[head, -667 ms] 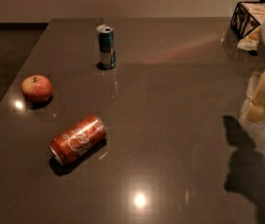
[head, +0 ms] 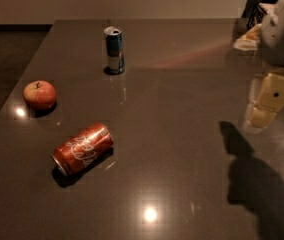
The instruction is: Place coke can upright
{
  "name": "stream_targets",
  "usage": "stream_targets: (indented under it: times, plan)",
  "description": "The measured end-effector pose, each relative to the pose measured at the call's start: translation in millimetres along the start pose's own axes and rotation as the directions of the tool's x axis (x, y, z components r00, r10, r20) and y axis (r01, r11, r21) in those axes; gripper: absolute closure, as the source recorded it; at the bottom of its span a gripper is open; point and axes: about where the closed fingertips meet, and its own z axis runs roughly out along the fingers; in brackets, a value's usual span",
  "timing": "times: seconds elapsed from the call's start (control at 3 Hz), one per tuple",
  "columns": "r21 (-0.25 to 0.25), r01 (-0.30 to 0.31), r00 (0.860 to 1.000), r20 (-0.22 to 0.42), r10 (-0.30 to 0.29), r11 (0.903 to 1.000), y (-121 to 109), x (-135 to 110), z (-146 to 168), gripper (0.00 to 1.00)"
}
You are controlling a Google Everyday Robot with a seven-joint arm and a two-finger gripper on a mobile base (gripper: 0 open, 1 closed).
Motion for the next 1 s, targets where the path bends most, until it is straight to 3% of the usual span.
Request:
stream_targets:
  times: [0.33,0.67,1.0]
  plan:
    - [-0.035,0.179,0.982,0.064,-0.177,0.9832,2.7,-55.0,16.1,0.00]
    - [-0.052,0.345,0.935,0.100,-0.339,0.9370,8.4,-105.9,35.4,0.00]
    - [-0.065,0.484,0.873,0.100,-0.477,0.8727,20.7,-144.0,54.7,0.00]
